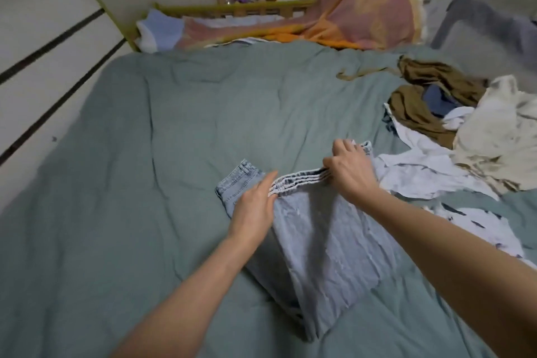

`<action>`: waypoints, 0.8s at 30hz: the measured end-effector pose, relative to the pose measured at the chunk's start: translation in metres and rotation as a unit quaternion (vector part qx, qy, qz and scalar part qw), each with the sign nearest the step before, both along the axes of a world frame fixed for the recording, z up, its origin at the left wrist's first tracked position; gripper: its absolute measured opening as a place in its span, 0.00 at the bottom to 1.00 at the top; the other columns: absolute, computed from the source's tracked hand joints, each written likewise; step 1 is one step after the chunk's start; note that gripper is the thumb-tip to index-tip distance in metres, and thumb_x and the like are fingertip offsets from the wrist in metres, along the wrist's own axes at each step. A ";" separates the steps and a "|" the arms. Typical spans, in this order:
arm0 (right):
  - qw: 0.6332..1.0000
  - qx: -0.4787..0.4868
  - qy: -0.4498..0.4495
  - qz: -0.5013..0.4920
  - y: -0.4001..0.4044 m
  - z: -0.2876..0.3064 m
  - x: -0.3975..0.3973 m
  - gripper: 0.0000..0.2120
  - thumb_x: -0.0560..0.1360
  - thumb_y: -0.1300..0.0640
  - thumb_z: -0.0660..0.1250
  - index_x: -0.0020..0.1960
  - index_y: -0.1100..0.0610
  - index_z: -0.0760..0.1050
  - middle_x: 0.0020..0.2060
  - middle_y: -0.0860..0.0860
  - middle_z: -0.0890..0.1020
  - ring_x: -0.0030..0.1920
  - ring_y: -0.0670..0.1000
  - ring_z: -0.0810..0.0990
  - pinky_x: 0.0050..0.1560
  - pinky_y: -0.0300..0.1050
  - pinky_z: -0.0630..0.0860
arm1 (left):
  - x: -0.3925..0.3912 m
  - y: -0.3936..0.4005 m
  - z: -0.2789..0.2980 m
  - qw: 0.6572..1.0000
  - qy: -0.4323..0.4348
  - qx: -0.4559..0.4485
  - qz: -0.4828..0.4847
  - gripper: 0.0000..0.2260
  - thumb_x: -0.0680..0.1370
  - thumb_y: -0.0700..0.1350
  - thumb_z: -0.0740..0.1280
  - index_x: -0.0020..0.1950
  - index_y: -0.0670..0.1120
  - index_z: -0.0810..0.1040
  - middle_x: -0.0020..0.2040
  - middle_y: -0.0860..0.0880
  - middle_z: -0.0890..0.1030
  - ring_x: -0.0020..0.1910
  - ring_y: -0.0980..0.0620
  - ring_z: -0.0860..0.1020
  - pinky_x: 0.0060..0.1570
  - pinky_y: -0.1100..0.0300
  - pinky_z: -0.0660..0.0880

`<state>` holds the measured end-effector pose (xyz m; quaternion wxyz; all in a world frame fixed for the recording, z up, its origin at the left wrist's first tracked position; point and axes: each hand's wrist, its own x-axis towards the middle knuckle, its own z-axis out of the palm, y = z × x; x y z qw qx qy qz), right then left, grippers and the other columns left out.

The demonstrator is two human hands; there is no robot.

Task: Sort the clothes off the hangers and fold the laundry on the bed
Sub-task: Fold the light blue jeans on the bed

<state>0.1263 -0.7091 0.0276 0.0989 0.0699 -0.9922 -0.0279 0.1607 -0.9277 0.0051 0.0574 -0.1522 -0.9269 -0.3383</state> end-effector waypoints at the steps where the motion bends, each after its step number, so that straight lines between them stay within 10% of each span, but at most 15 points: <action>1: 0.999 0.020 0.007 0.037 -0.003 -0.011 -0.018 0.03 0.67 0.62 0.70 0.41 0.59 0.79 0.46 0.60 0.77 0.51 0.61 0.75 0.52 0.51 0.68 | -0.009 -0.010 -0.009 1.000 -0.013 0.018 0.010 0.18 0.79 0.36 0.63 0.69 0.45 0.74 0.60 0.43 0.80 0.56 0.44 0.79 0.57 0.54 0.74; 7: 0.972 0.104 0.012 0.212 -0.031 -0.077 -0.111 0.14 0.59 0.70 0.62 0.43 0.61 0.76 0.29 0.56 0.78 0.35 0.56 0.82 0.62 0.62 0.71 | -0.071 -0.078 -0.082 0.991 -0.047 0.039 0.121 0.22 0.76 0.29 0.60 0.64 0.47 0.78 0.52 0.41 0.81 0.47 0.41 0.80 0.48 0.49 0.80; 11: 0.968 0.102 -0.056 0.222 -0.078 -0.126 -0.164 0.14 0.70 0.68 0.62 0.55 0.63 0.75 0.43 0.60 0.80 0.49 0.59 0.80 0.72 0.54 0.61 | -0.112 -0.117 -0.130 0.982 -0.065 0.005 0.178 0.26 0.71 0.26 0.58 0.62 0.47 0.79 0.53 0.42 0.81 0.50 0.41 0.79 0.51 0.50 0.78; 16: 0.959 0.141 0.000 0.245 -0.134 -0.184 -0.221 0.16 0.64 0.62 0.51 0.35 0.60 0.78 0.27 0.56 0.77 0.30 0.57 0.79 0.45 0.51 0.81 | -0.156 -0.145 -0.190 0.970 -0.088 -0.028 0.224 0.24 0.69 0.25 0.58 0.58 0.43 0.80 0.54 0.41 0.81 0.54 0.41 0.78 0.55 0.58 0.70; 21: 0.968 0.202 -0.006 0.150 -0.164 -0.231 -0.263 0.25 0.70 0.62 0.44 0.52 0.60 0.78 0.44 0.56 0.82 0.50 0.57 0.80 0.71 0.53 0.63 | -0.199 -0.156 -0.244 0.961 -0.128 -0.077 0.233 0.19 0.70 0.28 0.56 0.54 0.43 0.78 0.51 0.39 0.80 0.52 0.38 0.79 0.52 0.49 0.75; 24: 0.966 0.212 0.015 0.147 -0.168 -0.260 -0.277 0.20 0.66 0.61 0.49 0.38 0.60 0.80 0.31 0.55 0.80 0.36 0.56 0.81 0.57 0.52 0.77 | -0.212 -0.155 -0.268 0.948 -0.163 -0.150 0.230 0.16 0.74 0.32 0.57 0.57 0.44 0.76 0.56 0.41 0.79 0.57 0.40 0.77 0.54 0.49 0.75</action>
